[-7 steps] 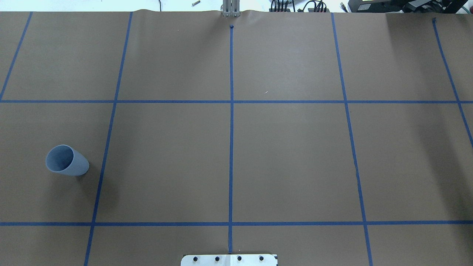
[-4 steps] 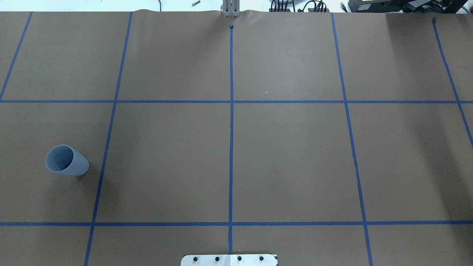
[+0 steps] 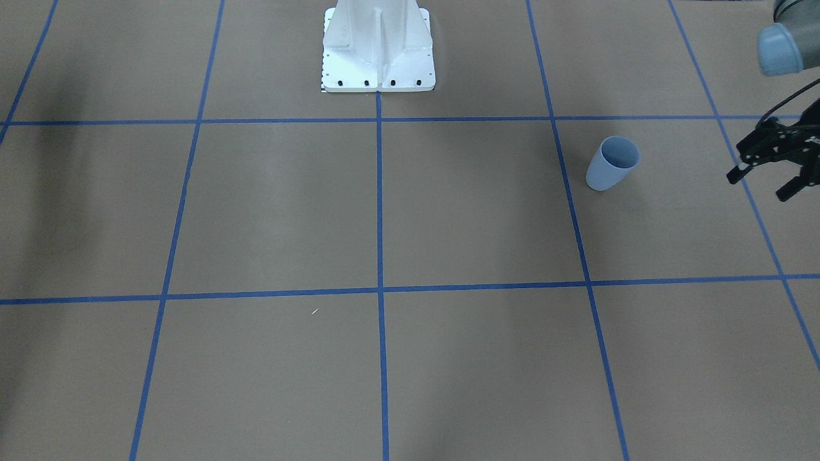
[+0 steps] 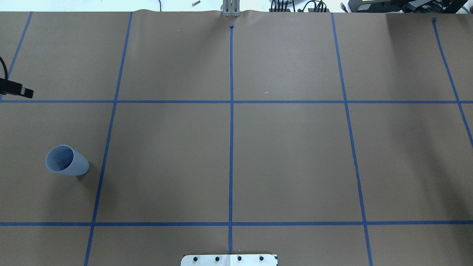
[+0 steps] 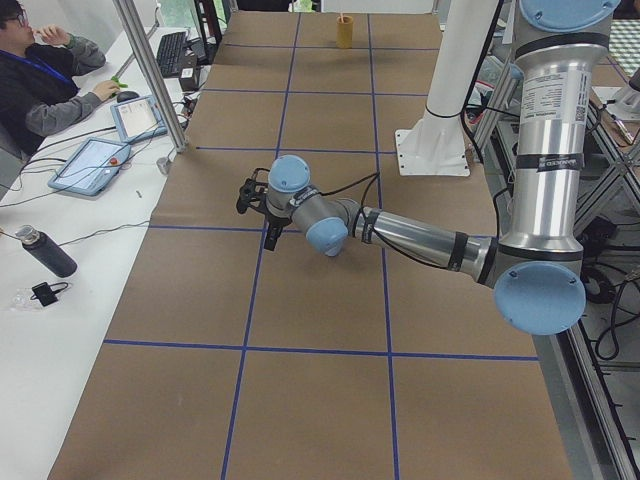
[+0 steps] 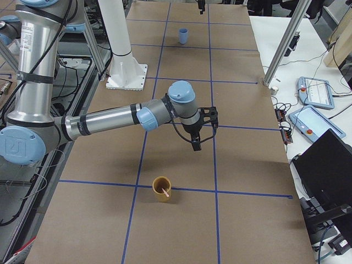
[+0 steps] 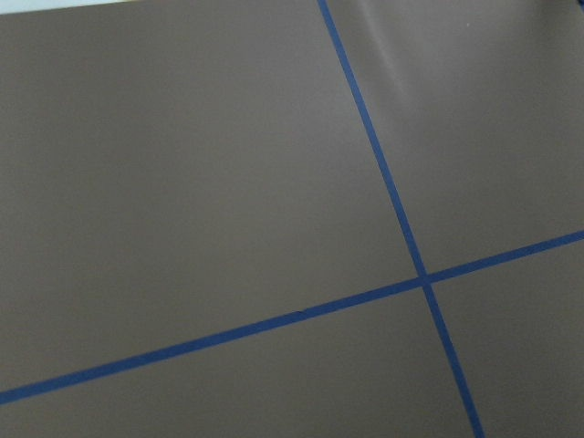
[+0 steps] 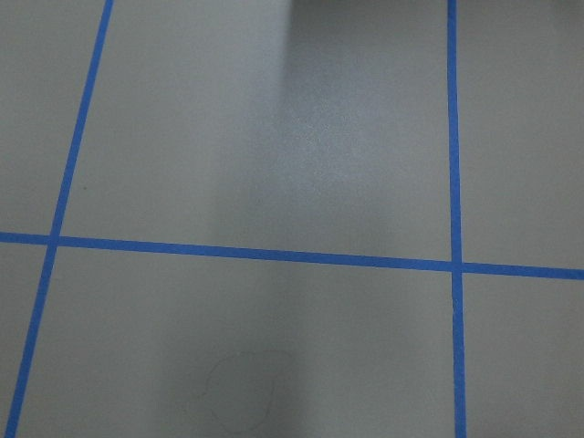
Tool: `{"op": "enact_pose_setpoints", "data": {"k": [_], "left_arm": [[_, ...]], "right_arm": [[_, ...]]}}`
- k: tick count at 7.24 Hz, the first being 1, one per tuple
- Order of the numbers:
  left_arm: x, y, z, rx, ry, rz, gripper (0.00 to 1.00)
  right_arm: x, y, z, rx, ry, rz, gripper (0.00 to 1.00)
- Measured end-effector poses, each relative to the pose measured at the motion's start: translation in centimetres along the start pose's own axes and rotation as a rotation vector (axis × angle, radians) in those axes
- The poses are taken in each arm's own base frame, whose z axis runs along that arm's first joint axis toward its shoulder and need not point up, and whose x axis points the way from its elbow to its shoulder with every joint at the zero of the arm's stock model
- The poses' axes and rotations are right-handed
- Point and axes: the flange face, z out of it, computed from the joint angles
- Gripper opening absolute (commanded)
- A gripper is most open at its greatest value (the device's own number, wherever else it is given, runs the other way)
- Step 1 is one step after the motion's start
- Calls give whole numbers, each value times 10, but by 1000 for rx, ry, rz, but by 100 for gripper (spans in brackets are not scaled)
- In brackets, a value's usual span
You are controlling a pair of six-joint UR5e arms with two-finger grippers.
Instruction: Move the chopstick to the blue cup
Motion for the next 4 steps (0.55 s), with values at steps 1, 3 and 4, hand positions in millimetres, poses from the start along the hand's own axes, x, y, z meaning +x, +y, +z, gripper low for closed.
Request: {"op": "enact_pose_setpoints", "data": {"k": [1, 3, 4], "left_arm": [[19, 13, 17, -31, 9, 0, 99], [32, 46, 33, -84, 22, 25, 98], [25, 67, 34, -98, 25, 42, 98]], "right_arm": [[-2, 0, 1, -1, 3, 4, 100], [-2, 0, 2, -1, 5, 6, 100], [-3, 0, 2, 0, 5, 6, 100]]}}
